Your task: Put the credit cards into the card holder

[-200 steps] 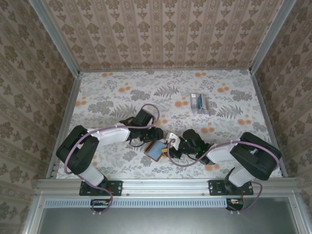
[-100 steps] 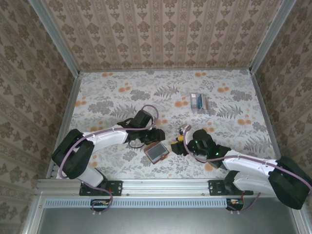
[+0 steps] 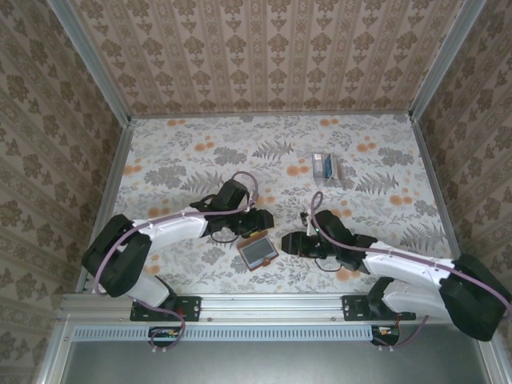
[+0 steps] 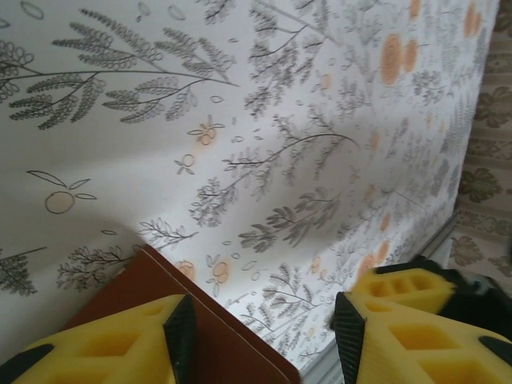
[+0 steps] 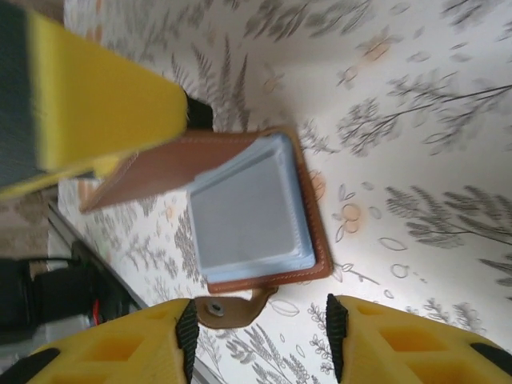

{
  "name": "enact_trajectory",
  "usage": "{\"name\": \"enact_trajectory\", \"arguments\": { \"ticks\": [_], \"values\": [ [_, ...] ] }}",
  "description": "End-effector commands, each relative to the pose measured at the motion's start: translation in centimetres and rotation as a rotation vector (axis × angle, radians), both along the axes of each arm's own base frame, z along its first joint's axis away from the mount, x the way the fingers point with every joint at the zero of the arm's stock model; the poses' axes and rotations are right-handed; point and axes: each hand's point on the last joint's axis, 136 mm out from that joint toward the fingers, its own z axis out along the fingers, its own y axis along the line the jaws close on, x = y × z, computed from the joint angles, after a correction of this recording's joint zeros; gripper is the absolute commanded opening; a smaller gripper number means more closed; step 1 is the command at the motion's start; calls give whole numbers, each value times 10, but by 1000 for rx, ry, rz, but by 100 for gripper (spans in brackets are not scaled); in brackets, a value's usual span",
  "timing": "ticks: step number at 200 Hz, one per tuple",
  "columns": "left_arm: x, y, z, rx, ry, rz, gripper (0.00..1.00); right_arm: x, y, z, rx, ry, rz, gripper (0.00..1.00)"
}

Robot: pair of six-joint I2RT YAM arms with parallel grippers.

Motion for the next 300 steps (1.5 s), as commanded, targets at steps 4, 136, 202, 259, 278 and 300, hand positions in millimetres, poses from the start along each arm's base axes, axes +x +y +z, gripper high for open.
{"name": "enact_trajectory", "arguments": {
  "ticks": [4, 136, 202, 259, 278, 300],
  "values": [
    [-7, 11, 17, -2, -22, -8, 52, -10, 19, -8, -31, 11, 176, 41],
    [-33, 73, -50, 198, 47, 48, 16, 53, 88, -50, -12, -46, 159, 24],
    [-19, 98, -57, 231, 41, 173, 15, 48, 59, -38, -72, 3, 141, 34],
    [-11, 109, -13, 134, -23, 248, 16, 32, 59, -17, -168, -14, 127, 43],
    [-13, 129, -16, 173, -25, 279, 16, 29, 73, -10, -189, -13, 136, 47],
    [-19, 147, -36, 227, 14, 303, 13, 26, 88, -6, -224, -13, 142, 50]
  ]
}}
